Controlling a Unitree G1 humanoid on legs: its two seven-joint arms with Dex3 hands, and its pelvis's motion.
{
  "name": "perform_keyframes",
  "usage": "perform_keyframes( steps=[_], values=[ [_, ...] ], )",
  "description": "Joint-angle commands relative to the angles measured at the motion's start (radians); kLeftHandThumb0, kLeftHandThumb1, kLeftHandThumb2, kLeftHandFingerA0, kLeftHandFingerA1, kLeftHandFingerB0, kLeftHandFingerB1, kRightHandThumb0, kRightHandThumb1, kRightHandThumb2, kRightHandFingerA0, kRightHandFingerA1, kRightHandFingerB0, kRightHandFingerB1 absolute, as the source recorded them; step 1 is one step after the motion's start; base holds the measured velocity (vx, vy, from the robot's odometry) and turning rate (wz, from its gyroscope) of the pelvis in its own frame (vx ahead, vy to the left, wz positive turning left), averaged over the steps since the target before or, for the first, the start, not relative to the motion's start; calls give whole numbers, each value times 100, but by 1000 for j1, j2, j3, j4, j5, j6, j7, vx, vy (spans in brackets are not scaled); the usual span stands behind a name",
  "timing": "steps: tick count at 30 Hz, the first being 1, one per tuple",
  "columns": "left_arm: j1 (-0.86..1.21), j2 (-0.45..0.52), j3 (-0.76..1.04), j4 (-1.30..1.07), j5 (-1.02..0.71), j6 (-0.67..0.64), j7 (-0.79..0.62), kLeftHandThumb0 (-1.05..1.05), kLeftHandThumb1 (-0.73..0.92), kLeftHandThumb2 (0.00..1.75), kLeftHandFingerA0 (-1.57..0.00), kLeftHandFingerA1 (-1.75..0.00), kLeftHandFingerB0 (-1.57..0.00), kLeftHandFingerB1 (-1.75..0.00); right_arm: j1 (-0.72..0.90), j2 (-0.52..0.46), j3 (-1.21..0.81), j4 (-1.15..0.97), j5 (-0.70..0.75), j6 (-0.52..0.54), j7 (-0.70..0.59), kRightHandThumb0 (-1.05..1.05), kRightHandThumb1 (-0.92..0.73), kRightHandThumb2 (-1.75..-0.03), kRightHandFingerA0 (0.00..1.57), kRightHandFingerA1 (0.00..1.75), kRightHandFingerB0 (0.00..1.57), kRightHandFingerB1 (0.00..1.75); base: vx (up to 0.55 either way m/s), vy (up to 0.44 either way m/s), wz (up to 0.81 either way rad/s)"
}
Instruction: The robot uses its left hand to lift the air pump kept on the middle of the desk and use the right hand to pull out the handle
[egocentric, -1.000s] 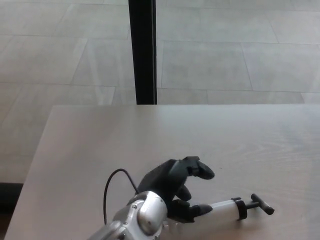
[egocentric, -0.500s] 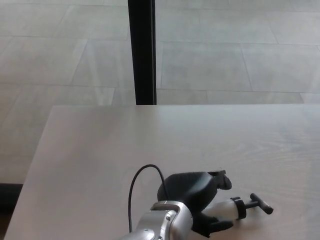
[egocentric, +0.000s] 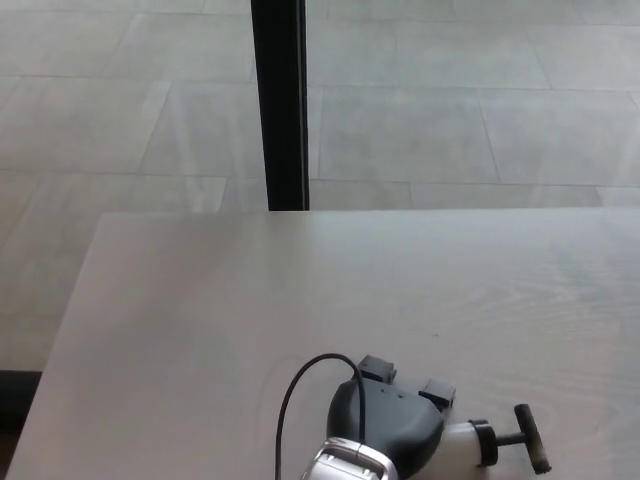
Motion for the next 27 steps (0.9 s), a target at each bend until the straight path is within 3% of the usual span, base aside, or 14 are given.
perform_keyframes(
  steps=[1, 2, 3, 5, 6, 7, 8, 9, 11, 12, 13, 15, 19, 27],
  values=[
    [30, 79, -127, 103, 112, 257, -190, -41, 38, 99, -5, -56, 0, -51, -15, 14, -8, -18, -35, 49, -61, -51, -56, -91, 56, 70, 37, 55, 0, 0, 0],
    [34, 81, -124, 103, 116, 253, -189, -75, 69, 59, -14, -58, -13, -41, -16, 13, -7, -17, -35, 50, -60, -48, -70, -61, 59, 66, 44, 43, 0, 0, 0],
    [38, 83, -121, 103, 119, 246, -186, -75, 69, 59, -14, -58, -13, -41, -17, 12, -7, -16, -35, 51, -59, -48, -70, -61, 59, 66, 44, 43, 0, 0, 0],
    [37, 82, -128, 112, 131, 241, -199, -67, 58, 90, -25, -62, -6, -49, -17, 12, -8, -16, -35, 55, -59, -47, -69, -61, 59, 65, 44, 43, 0, 0, 0],
    [41, 73, -123, 128, 138, 243, -192, -46, 51, 99, -55, -77, 0, -48, -19, 12, -7, -16, -37, 60, -62, -45, -69, -61, 59, 63, 44, 43, 0, 0, 0],
    [43, 76, -122, 125, 141, 245, -193, -46, 51, 99, -55, -77, 0, -48, -19, 14, -6, -18, -37, 61, -63, -45, -69, -61, 59, 63, 44, 43, 0, 0, 0],
    [81, 62, -64, 142, 147, 237, -128, -33, 42, 92, -91, -108, -12, -53, -21, 13, -2, -15, -44, 61, -68, -44, -69, -61, 61, 66, 46, 43, 0, 0, 0],
    [109, 69, -16, 131, 147, 202, -86, -28, 59, 59, -85, -131, -30, -51, -24, 15, -4, -12, -46, 64, -76, -41, -69, -60, 64, 66, 50, 44, 0, 0, 0],
    [125, 74, 20, 126, 160, 175, -92, -28, 61, 58, -81, -113, -39, -50, -27, 14, 0, -8, -55, 61, -78, -40, -69, -60, 65, 66, 50, 44, 0, 0, 0],
    [124, 77, 32, 127, 163, 166, -117, -35, 43, 87, -78, -99, -59, -67, -28, 14, 0, -9, -57, 62, -79, -40, -69, -60, 65, 69, 51, 45, 0, 0, 0],
    [130, 74, 46, 133, 170, 164, -129, -30, 57, 57, -77, -118, -69, -55, -27, 14, 1, -9, -60, 60, -78, -40, -69, -60, 65, 70, 51, 45, 0, 0, 0],
    [148, 71, 61, 144, 199, 151, -131, -33, 61, 58, -78, -118, -65, -54, -25, 15, 1, -10, -63, 59, -76, -38, -70, -60, 68, 71, 51, 45, 0, 0, 0],
    [204, 64, 112, 157, 248, 116, -79, -34, 85, 63, -74, -85, -56, -55, -25, 19, -2, -16, -64, 67, -74, -36, -70, -61, 72, 75, 53, 45, 0, 0, 0],
    [269, 62, 258, 142, 278, -1, -53, -29, 69, 60, -68, -99, -54, -56, -23, 25, 1, -31, -77, 80, -75, -37, -69, -60, 74, 72, 52, 45, 0, 0, 0]
  ],
)
